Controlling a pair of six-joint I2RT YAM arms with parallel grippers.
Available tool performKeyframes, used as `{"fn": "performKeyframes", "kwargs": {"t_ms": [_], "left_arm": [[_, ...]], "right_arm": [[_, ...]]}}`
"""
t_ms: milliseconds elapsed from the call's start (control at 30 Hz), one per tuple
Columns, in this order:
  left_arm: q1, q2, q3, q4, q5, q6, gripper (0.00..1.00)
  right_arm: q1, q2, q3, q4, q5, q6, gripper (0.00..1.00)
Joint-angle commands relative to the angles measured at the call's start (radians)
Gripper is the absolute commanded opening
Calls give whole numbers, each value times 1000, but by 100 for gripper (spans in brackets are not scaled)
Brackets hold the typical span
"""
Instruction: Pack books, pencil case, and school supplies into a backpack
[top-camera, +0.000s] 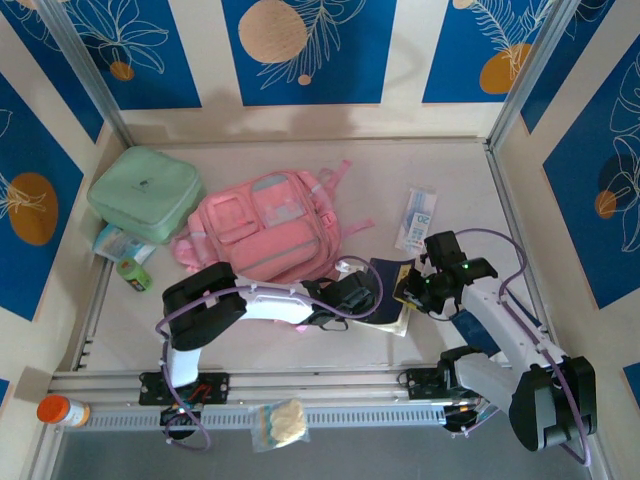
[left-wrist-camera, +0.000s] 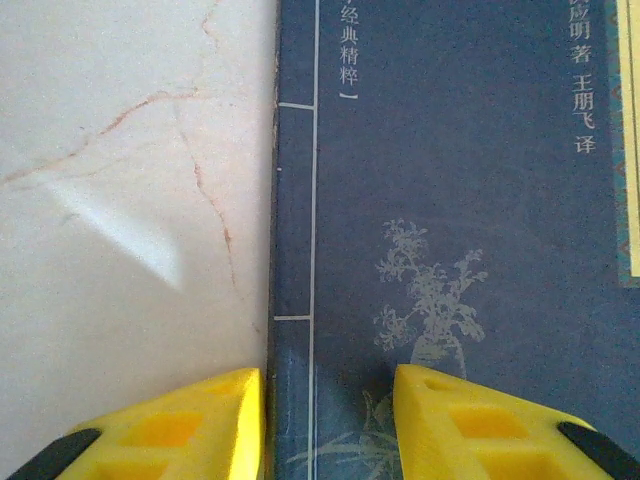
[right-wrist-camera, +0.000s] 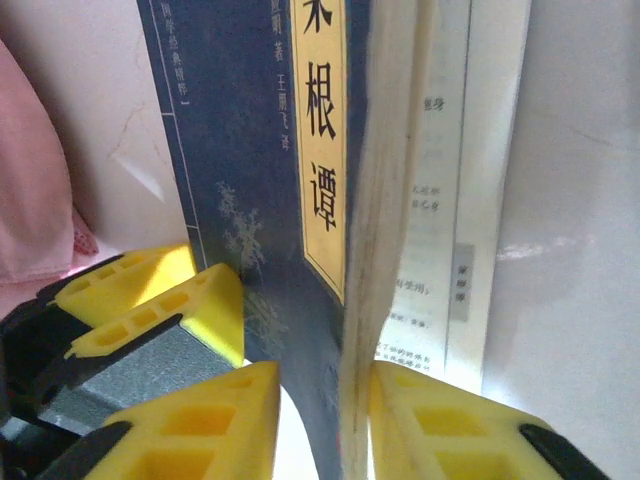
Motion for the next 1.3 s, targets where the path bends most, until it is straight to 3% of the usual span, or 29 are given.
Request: {"fn": "performKeyframes", "kwargs": {"t_ms": [0, 367, 633, 733, 1067, 1267], "left_arm": [[0, 39, -16, 8, 30, 0, 39], [2, 35, -25, 14, 36, -4, 39], [8, 8, -16, 15, 37, 3, 40], [29, -29, -7, 32, 73, 9, 41], [93, -372, -85, -7, 96, 85, 60], [191, -606, -205, 20, 205, 91, 72]], "right_arm": [[9, 13, 30, -19, -22, 7, 27], [-5, 43, 21, 3, -20, 14, 22], [-21, -6, 26, -9, -39, -1, 2], [-23, -31, 46, -24, -54, -4, 0], [-24, -145, 190, -96, -126, -20, 0], [16, -142, 299, -60, -235, -57, 0]]}}
